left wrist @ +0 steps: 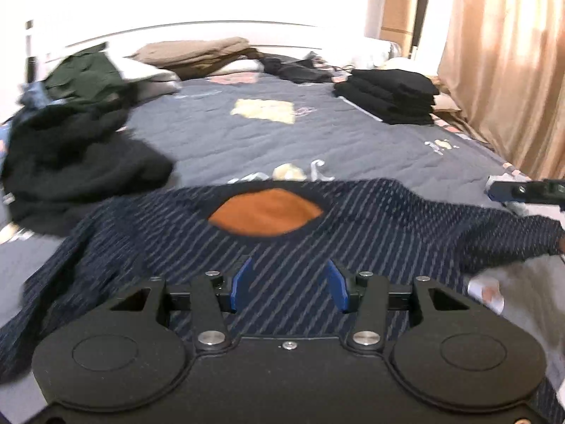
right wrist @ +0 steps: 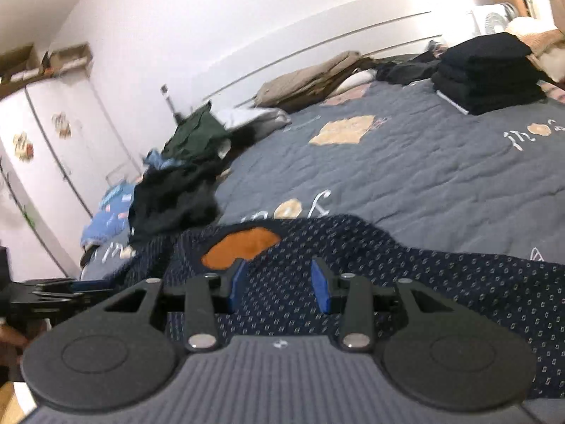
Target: Fold clothes
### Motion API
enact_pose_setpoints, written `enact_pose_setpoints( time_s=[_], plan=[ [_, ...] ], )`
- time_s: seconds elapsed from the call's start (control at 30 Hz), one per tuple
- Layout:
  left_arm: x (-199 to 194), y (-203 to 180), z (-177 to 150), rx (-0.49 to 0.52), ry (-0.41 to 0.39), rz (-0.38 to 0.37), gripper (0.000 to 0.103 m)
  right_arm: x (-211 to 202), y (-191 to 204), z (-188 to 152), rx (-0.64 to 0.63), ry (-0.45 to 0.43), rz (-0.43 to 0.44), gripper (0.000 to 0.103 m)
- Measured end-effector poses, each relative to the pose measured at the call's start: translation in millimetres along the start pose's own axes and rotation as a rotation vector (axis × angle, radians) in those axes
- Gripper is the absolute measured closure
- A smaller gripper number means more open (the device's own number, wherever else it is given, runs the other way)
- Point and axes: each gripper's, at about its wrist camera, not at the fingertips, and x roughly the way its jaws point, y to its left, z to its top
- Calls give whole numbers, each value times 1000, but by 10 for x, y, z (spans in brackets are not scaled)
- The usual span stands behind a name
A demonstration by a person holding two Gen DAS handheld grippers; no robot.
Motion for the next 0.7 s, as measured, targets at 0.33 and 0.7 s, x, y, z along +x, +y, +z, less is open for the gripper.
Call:
enact_pose_setpoints(
  time_s=[0.33, 0.7],
  plan=[
    [1442, -62, 495, -100, 112, -106, 57, 46, -96, -18, -18, -18, 10, 64],
    [2356, -14, 546, -218, 232, -97, 57, 40, -179, -21, 39, -22, 37, 64]
  ],
)
